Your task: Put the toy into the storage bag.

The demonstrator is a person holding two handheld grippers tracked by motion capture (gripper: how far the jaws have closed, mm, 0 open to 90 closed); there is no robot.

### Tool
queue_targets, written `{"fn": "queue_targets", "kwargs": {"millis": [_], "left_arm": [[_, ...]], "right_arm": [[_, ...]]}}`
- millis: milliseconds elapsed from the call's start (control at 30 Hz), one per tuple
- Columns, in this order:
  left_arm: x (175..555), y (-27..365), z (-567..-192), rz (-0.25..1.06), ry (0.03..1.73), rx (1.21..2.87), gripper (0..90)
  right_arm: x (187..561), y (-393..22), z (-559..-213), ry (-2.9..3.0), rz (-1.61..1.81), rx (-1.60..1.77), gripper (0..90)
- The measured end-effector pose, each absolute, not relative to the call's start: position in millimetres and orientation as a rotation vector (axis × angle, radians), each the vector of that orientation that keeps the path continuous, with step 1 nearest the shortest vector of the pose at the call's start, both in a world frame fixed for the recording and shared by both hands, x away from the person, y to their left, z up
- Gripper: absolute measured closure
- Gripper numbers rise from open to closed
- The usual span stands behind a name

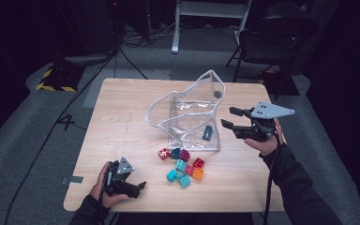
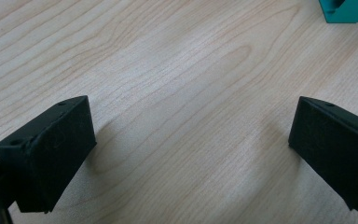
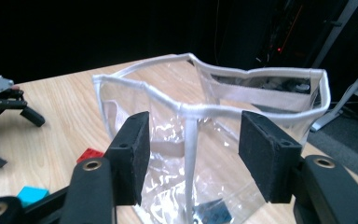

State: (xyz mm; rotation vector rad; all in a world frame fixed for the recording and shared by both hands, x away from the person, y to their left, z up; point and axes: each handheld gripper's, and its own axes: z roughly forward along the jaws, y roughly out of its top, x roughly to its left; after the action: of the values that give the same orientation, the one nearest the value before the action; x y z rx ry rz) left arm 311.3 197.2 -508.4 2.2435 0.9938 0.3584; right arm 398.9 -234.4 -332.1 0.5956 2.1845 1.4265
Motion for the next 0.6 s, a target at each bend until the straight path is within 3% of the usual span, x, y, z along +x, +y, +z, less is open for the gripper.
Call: {"fn": "queue_targets", "kwargs": {"millis": [600], "left_arm": [[311, 197, -508, 0.358, 0.994, 2.243, 0.6]], "right_arm": [[373, -252, -379, 2.256, 1.395, 0.612, 42.3]]}}
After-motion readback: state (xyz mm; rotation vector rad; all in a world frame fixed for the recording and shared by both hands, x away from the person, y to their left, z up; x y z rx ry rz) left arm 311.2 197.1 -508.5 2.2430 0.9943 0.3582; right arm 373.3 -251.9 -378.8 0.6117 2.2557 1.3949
